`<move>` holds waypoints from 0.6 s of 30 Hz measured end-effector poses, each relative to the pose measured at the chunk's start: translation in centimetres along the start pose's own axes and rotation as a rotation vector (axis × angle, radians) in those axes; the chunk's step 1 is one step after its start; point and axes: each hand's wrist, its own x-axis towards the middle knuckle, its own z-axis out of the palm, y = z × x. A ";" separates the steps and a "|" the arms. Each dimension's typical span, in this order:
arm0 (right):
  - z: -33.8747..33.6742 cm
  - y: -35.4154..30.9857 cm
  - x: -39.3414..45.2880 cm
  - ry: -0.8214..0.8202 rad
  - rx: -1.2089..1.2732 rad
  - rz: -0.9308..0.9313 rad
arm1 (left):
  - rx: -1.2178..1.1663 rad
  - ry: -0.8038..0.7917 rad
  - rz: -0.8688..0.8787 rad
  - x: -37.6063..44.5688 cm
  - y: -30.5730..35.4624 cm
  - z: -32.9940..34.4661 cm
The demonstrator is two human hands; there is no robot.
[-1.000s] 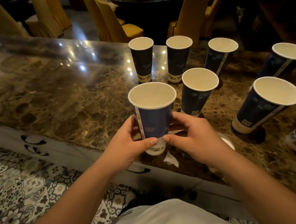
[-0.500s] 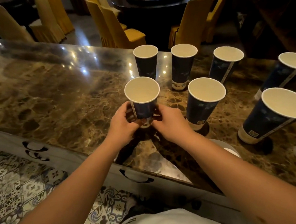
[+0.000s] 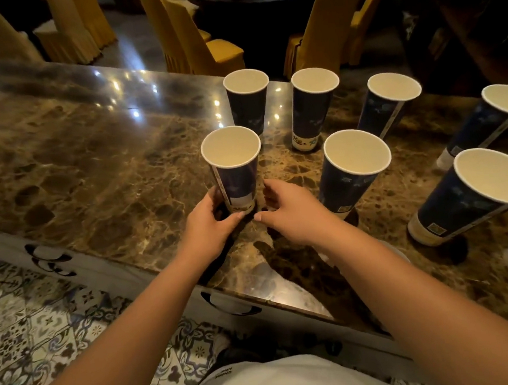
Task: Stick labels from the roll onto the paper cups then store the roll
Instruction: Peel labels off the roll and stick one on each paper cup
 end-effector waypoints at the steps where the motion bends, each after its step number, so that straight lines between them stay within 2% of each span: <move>1: -0.5 0.1 -1.0 -0.006 0.044 -0.006 | 0.006 0.015 -0.025 -0.7 -0.2 0.2; 4: -1.9 0.7 -4.6 0.002 0.184 -0.037 | 0.142 0.047 -0.073 -3.7 -0.7 1.0; 8: -2.8 3.1 -9.2 0.157 0.266 -0.034 | 0.165 -0.051 0.013 -7.9 0.6 3.1; 10: -3.1 4.8 -11.4 0.301 0.153 -0.052 | 0.143 -0.142 0.114 -8.8 1.7 4.2; 14: -3.1 8.2 -15.0 0.544 -0.141 -0.084 | 0.221 -0.383 0.463 -9.2 4.3 6.4; 16: -2.8 9.9 -15.9 0.550 -0.261 -0.078 | 0.292 -0.454 0.594 -9.2 5.0 7.9; 18: -2.2 11.2 -16.3 0.451 -0.375 -0.074 | 0.364 -0.447 0.666 -9.2 5.5 9.1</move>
